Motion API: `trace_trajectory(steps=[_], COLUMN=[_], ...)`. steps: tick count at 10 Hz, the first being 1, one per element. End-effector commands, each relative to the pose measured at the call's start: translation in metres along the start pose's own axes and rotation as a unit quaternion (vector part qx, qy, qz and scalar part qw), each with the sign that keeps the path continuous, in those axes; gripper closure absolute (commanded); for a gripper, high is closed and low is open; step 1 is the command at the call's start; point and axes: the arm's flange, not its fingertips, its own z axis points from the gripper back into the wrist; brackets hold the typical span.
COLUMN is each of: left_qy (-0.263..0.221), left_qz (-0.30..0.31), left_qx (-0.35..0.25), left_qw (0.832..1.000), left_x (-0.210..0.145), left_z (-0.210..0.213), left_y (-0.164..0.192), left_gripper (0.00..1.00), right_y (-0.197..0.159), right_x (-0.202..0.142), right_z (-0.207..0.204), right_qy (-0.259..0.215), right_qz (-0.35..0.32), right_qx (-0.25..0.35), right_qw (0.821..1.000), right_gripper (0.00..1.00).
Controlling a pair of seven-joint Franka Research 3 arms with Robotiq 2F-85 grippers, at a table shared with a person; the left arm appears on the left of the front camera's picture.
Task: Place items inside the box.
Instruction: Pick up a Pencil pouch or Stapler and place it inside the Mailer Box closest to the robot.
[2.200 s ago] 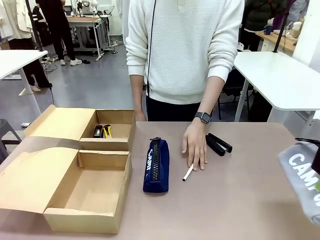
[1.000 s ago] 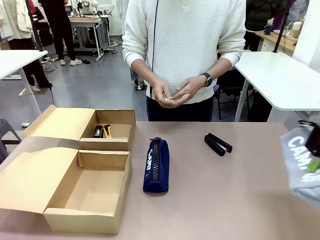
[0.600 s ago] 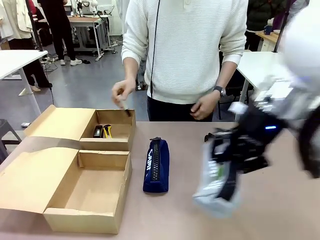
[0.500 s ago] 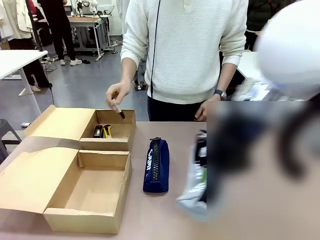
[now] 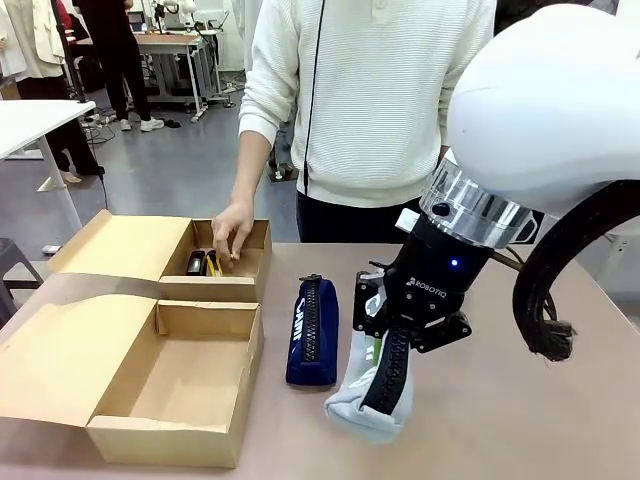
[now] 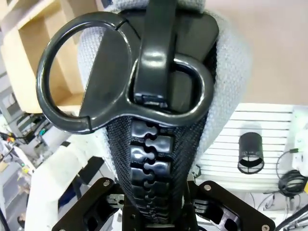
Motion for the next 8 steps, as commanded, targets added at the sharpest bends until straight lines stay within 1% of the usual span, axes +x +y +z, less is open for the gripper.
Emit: trace_trajectory(steps=[1,2,3,4,5,7,8], left_qy=[-0.003,-0.003,-0.003,-0.003,-0.003,-0.003,-0.003], left_qz=[-0.01,-0.01,-0.01,-0.01,-0.01,-0.01,-0.01], left_qx=[-0.008,-0.008,-0.008,-0.008,-0.008,-0.008,-0.008], left_qw=[1.0,1.0,1.0,1.0,1.0,1.0,1.0], left_x=[0.0,0.0,0.0,0.0,0.0,0.0,0.0], left_z=[0.0,0.0,0.0,0.0,0.0,0.0,0.0], left_y=[-0.002,-0.002,-0.002,-0.002,-0.002,-0.002,-0.002], left_gripper=[0.0,0.0,0.0,0.0,0.0,0.0,0.0], right_y=[0.028,0.067,0.109,0.15,0.184,0.237,0.253], right_x=[-0.005,0.005,0.013,0.016,0.012,0.003,-0.006], right_z=[-0.012,-0.021,-0.033,-0.049,-0.068,-0.107,-0.127], right_qy=[-0.044,-0.037,-0.021,-0.004,0.009,-0.01,-0.015], right_qz=[-0.023,0.012,0.01,0.039,0.043,0.049,0.058], right_qx=[0.036,0.06,0.058,0.048,0.027,-0.009,-0.028], right_qw=[0.998,0.997,0.998,0.998,0.999,0.999,0.998], right_gripper=[0.93,0.93,0.93,0.93,0.93,0.93,0.93])
